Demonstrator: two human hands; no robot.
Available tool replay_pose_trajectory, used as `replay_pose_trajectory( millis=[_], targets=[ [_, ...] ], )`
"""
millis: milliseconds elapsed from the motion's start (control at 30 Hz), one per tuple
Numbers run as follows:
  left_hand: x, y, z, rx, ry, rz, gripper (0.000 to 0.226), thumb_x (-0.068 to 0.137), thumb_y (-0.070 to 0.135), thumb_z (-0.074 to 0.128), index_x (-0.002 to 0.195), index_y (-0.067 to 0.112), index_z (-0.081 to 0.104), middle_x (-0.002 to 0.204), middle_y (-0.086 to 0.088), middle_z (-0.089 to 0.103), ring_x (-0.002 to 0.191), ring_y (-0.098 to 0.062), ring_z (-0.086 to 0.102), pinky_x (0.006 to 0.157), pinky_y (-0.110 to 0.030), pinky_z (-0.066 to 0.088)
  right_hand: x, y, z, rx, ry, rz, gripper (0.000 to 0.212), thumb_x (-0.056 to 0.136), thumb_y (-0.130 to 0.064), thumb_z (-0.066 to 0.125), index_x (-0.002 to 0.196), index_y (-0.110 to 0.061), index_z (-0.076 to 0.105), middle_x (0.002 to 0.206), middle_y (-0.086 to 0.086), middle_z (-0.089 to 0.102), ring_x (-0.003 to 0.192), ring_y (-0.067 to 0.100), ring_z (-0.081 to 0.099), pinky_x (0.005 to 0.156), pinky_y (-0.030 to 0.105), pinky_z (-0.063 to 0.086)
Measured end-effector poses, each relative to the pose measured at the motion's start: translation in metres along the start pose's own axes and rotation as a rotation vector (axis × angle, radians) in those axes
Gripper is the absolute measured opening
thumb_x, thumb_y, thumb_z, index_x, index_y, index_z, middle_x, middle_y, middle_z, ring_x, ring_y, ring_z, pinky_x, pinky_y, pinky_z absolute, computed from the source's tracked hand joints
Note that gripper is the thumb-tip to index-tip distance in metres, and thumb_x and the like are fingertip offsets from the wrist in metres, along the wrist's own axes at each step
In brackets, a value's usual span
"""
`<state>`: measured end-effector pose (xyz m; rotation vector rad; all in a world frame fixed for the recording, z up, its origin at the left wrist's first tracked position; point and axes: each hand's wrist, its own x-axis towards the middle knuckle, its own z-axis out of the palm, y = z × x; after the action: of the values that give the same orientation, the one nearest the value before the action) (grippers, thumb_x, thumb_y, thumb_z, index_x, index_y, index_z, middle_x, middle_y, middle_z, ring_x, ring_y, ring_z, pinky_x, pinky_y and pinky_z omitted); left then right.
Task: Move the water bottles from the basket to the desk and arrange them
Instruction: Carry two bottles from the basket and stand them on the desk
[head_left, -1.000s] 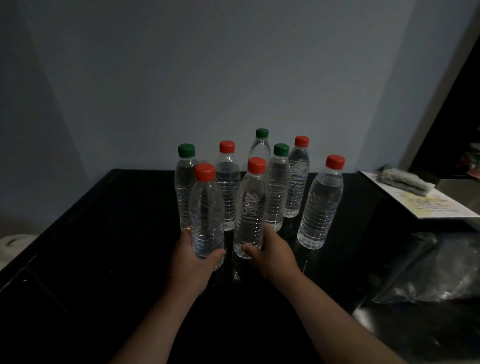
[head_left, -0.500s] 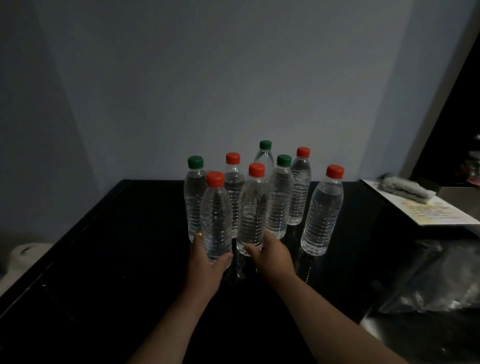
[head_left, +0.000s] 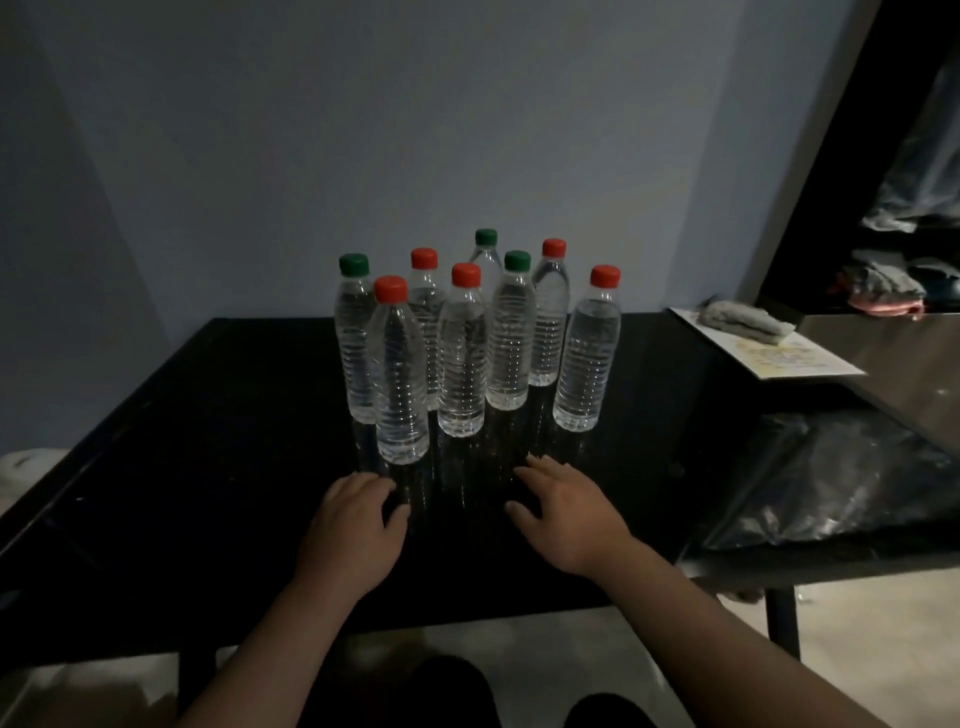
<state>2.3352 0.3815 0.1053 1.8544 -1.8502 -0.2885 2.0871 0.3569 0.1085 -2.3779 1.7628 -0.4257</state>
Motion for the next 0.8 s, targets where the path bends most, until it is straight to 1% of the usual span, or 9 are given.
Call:
replay_pose_trajectory(
  millis=[100, 167, 233, 300, 367, 433, 500, 633, 800],
  targets=[
    [-0.008, 0.0026, -0.0028, 0.026, -0.077, 0.029, 0.053, 0.088, 0.055, 0.054, 0.13, 0.022, 0.054, 0.141, 0.004, 0.048, 0.14, -0.018, 0.03, 0.111, -0.032, 0.028, -0.0055, -0.0002, 0.0005, -0.054, -0.035, -0.014, 0.066, 0.094, -0.055, 0.043, 0.148, -0.019, 0.035, 0.157, 0.005, 0.03, 0.147, 0.02, 0.022, 0.12, 0.035, 0.013],
    [-0.0086, 0.0041, -0.0033, 0.051, -0.093, 0.053, 0.054, 0.084, 0.061, 0.055, 0.125, 0.026, 0.056, 0.139, 0.006, 0.049, 0.139, -0.018, 0.032, 0.109, -0.033, 0.03, -0.0044, -0.0009, 0.0015, -0.052, -0.032, -0.01, 0.068, 0.092, -0.057, 0.044, 0.147, -0.019, 0.037, 0.157, 0.004, 0.032, 0.146, 0.02, 0.024, 0.121, 0.037, 0.015],
    [-0.0072, 0.0021, -0.0023, 0.068, -0.098, 0.046, 0.053, 0.08, 0.064, 0.055, 0.119, 0.028, 0.058, 0.13, 0.008, 0.053, 0.13, -0.016, 0.04, 0.102, -0.032, 0.036, -0.0037, -0.0006, 0.0018, -0.052, -0.023, 0.001, 0.067, 0.091, -0.058, 0.047, 0.145, -0.019, 0.041, 0.155, 0.003, 0.036, 0.145, 0.019, 0.028, 0.121, 0.037, 0.019],
    [-0.0057, 0.0002, -0.0022, 0.066, -0.08, 0.037, 0.056, 0.077, 0.065, 0.056, 0.117, 0.026, 0.058, 0.122, 0.008, 0.055, 0.122, -0.014, 0.045, 0.097, -0.031, 0.04, -0.0034, 0.0004, 0.0021, -0.052, 0.0, 0.004, 0.065, 0.089, -0.059, 0.048, 0.141, -0.019, 0.047, 0.151, 0.003, 0.042, 0.14, 0.019, 0.035, 0.119, 0.036, 0.024],
    [-0.0055, 0.001, -0.0019, 0.088, -0.062, 0.039, 0.056, 0.077, 0.063, 0.057, 0.116, 0.023, 0.058, 0.12, 0.007, 0.055, 0.121, -0.015, 0.046, 0.095, -0.03, 0.04, -0.0024, 0.0014, 0.0032, -0.087, 0.021, -0.013, 0.063, 0.088, -0.06, 0.045, 0.134, -0.019, 0.053, 0.144, 0.004, 0.049, 0.134, 0.019, 0.043, 0.114, 0.036, 0.031],
    [-0.0059, 0.0028, -0.0002, 0.123, -0.055, 0.03, 0.058, 0.079, 0.062, 0.057, 0.12, 0.021, 0.056, 0.126, 0.006, 0.053, 0.125, -0.017, 0.044, 0.099, -0.032, 0.038, -0.0016, 0.0014, 0.005, -0.123, 0.032, -0.032, 0.062, 0.087, -0.061, 0.04, 0.127, -0.018, 0.057, 0.135, 0.005, 0.055, 0.126, 0.022, 0.05, 0.108, 0.038, 0.037],
    [-0.0052, 0.0032, 0.002, 0.169, -0.075, 0.005, 0.064, 0.079, 0.065, 0.053, 0.127, 0.021, 0.052, 0.14, 0.004, 0.046, 0.134, -0.018, 0.038, 0.107, -0.036, 0.034, -0.0004, 0.002, 0.0056, -0.129, 0.041, -0.044, 0.06, 0.086, -0.061, 0.038, 0.121, -0.017, 0.059, 0.128, 0.005, 0.059, 0.119, 0.024, 0.054, 0.104, 0.039, 0.04],
    [-0.0029, 0.0027, 0.0028, 0.214, -0.12, -0.027, 0.074, 0.072, 0.074, 0.036, 0.123, 0.023, 0.052, 0.144, 0.001, 0.044, 0.136, -0.022, 0.038, 0.109, -0.042, 0.034, -0.002, 0.0032, 0.0017, -0.12, -0.007, -0.034, 0.058, 0.088, -0.059, 0.038, 0.124, -0.018, 0.057, 0.134, 0.008, 0.056, 0.126, 0.026, 0.05, 0.108, 0.041, 0.037],
    [-0.0015, 0.004, 0.0056, 0.247, -0.101, -0.043, 0.068, 0.071, 0.064, 0.047, 0.112, 0.012, 0.063, 0.133, -0.01, 0.056, 0.123, -0.032, 0.051, 0.102, -0.05, 0.041, -0.003, 0.0016, -0.0017, -0.079, -0.072, -0.014, 0.057, 0.089, -0.054, 0.043, 0.127, -0.013, 0.056, 0.137, 0.013, 0.053, 0.13, 0.029, 0.046, 0.11, 0.047, 0.035]
  ],
)
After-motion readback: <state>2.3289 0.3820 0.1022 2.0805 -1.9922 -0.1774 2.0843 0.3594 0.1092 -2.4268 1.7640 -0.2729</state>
